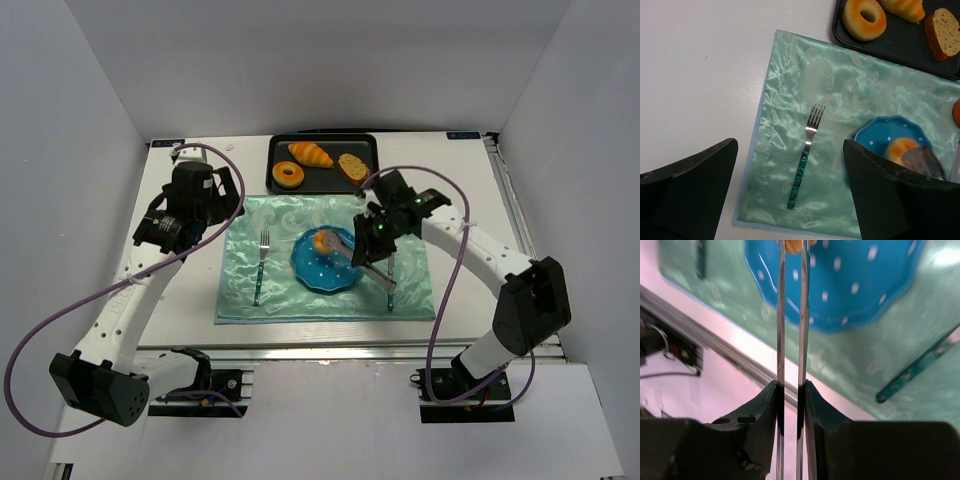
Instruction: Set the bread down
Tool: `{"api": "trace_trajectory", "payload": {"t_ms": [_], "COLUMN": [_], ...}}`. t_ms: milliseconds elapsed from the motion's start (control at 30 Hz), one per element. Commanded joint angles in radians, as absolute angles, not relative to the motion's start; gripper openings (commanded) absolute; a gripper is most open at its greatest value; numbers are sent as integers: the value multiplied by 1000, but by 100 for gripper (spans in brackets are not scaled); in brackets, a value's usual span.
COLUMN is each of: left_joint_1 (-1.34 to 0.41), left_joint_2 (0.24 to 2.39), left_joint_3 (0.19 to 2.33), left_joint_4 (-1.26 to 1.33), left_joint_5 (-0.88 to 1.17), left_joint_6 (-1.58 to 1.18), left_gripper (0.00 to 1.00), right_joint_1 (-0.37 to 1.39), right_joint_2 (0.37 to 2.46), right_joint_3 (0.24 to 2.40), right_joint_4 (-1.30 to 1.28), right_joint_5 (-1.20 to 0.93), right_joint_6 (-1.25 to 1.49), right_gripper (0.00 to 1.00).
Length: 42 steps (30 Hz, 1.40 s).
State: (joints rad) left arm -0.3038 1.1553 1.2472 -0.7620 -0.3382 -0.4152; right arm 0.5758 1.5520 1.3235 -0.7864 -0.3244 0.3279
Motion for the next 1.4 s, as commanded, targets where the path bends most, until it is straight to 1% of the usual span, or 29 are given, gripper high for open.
{"api": "trace_trajectory", "payload": {"t_ms": [0, 100, 167, 200, 233, 300, 433, 733, 933, 1000, 1133, 1267, 1300, 1367], "left_joint_1": [-301, -301, -301, -301, -301, -301, -301, -302, -302, -301, -301, -301, -302, -301], "left_joint_2": [1123, 1117, 1114, 1112, 1111, 1112, 1117, 1135, 1150, 1158, 1172, 1189, 1196, 1201], "left_joint_3": [1235, 1230, 1226, 1223, 1221, 1223, 1223, 1223, 1226, 1227, 1235, 1259, 1264, 1272], "left_joint_4": [-738, -742, -744, -744, -744, -744, -744, -736, -735, -736, -742, -759, -762, -767], "left_joint_5": [-308, -311, -311, -310, -310, -310, -308, -305, -311, -317, -330, -347, -348, -356], "left_joint_6": [-425, -423, -425, -425, -425, -425, -425, -426, -425, -422, -414, -400, -399, -390], "left_gripper": [98, 98, 98, 98, 98, 98, 98, 98, 98, 98, 98, 98, 98, 98], "right_joint_1": [610, 635, 650, 656, 658, 666, 672, 672, 673, 672, 644, 608, 601, 580], "right_joint_2": [1517, 1537, 1546, 1555, 1558, 1562, 1562, 1568, 1623, 1666, 1772, 1964, 2001, 2102], "right_joint_3": [1263, 1240, 1235, 1235, 1236, 1247, 1285, 1431, 1589, 1653, 1771, 1942, 2030, 2123], "right_joint_4": [-732, -726, -726, -727, -730, -736, -768, -885, -942, -933, -818, -758, -758, -767], "right_joint_5": [-354, -351, -351, -348, -347, -333, -308, -230, -172, -135, -84, -116, -120, -149], "right_joint_6": [360, 365, 364, 365, 364, 364, 365, 345, 322, 308, 305, 304, 296, 281], "right_gripper": [27, 28, 32, 35, 45, 53, 60, 64, 64, 63, 63, 61, 60, 60]}}
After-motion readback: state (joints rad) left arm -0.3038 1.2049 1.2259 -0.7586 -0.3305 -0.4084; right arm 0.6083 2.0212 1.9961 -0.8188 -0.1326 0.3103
